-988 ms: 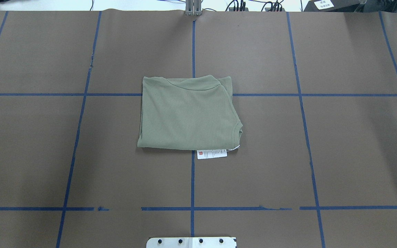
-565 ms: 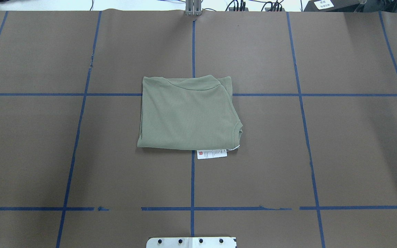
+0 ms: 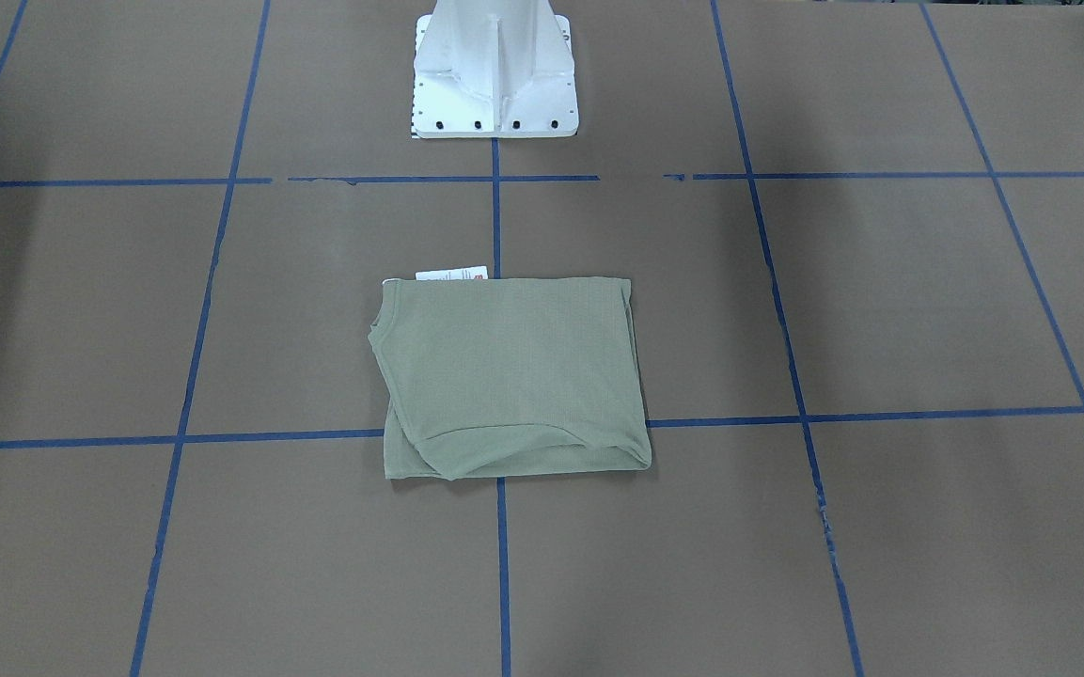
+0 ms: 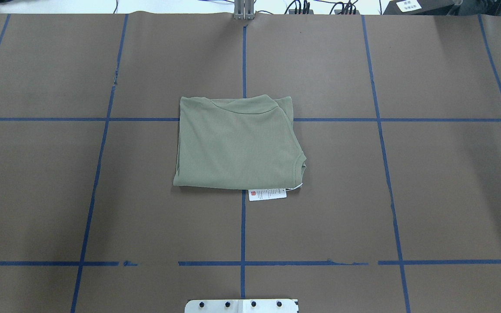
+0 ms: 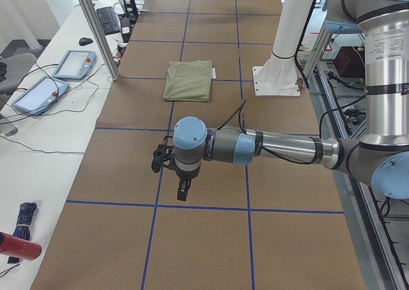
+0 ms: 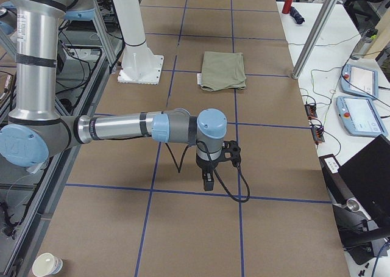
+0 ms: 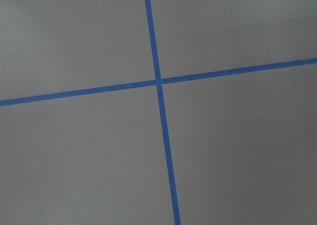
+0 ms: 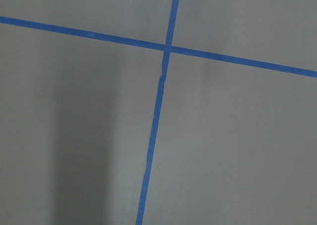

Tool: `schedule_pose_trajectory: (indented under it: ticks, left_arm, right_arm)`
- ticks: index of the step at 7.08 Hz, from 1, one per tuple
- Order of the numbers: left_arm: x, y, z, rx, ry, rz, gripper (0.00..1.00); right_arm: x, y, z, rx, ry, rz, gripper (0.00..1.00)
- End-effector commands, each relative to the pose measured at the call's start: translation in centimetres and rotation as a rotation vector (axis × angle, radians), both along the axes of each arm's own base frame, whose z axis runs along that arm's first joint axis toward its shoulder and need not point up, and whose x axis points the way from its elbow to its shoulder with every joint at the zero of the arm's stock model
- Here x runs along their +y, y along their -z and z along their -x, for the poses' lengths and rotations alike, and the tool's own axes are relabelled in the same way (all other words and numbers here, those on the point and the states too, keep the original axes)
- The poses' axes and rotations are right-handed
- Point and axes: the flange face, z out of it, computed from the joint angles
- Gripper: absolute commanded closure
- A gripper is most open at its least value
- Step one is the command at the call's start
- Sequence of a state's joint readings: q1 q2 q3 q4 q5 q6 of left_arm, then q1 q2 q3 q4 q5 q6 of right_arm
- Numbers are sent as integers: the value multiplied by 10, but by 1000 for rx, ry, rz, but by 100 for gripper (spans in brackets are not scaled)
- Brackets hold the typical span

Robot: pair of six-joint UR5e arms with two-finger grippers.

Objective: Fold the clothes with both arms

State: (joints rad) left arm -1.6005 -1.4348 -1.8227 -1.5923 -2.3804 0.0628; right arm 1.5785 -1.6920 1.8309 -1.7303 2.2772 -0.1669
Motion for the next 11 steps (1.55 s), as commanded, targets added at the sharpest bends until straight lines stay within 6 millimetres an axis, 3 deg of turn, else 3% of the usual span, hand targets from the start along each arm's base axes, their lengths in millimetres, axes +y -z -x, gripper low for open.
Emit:
schedule_pose_trajectory:
  ticks: [1,11]
  left_arm:
    - [0,1,0,2,-1,-2,0]
    - [-1,0,0,-4,0,-5,0]
  right_arm:
    - [0,1,1,-11,-1,0,0]
    - [0,1,2,-27,-3,2,0]
